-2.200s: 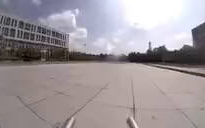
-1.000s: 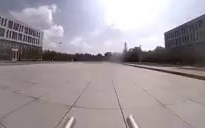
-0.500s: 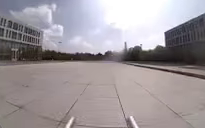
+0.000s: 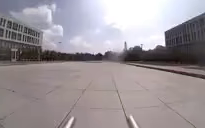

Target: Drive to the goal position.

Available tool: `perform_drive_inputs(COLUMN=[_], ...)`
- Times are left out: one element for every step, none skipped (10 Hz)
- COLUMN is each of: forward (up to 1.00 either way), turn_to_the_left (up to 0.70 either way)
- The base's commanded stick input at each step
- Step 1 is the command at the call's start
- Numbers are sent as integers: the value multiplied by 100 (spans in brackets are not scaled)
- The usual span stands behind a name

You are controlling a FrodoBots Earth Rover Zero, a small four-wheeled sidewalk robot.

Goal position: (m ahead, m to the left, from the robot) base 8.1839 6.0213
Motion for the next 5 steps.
perform_drive_inputs(forward=[70,70,70,70,70], turn_to_the_left=[4,4,4,4,4])
